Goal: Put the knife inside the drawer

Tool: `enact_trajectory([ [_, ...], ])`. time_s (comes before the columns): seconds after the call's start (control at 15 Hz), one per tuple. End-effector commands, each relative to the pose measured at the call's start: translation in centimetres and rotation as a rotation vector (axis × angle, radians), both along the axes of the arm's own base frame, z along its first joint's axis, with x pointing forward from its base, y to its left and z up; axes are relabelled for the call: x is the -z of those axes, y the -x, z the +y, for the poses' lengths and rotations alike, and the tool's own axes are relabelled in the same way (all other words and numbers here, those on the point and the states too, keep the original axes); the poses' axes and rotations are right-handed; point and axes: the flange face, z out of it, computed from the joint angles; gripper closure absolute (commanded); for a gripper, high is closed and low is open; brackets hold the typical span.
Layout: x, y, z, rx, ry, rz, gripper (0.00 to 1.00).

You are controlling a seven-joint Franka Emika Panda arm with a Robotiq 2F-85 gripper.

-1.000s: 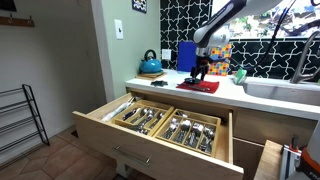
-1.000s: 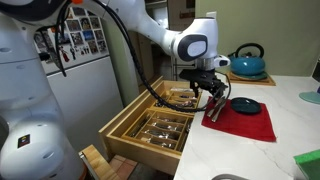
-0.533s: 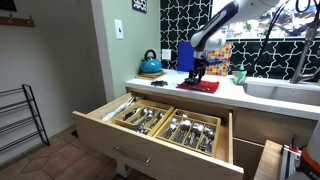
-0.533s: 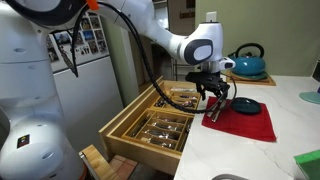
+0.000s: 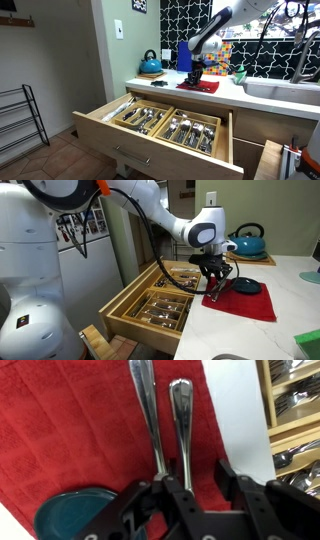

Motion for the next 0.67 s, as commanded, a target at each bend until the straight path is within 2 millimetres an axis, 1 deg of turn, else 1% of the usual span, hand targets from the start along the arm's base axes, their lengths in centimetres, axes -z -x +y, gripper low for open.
enact_trajectory([
  [0.0, 0.63, -0.75, -0.48, 0.015, -0.003, -0.006, 0.59],
  [0.4, 1.26, -1.13, -0.62, 0.021, -0.004, 0.007, 0.69],
  [0.47, 1.32, -1.21, -0.62, 0.022, -0.005, 0.010, 0.75],
  [0.53, 1.39, -1.32, -0.63, 0.025, -0.002, 0.009, 0.73],
  [0.6, 1.46, -1.42, -0.64, 0.027, 0.000, 0.010, 0.75],
])
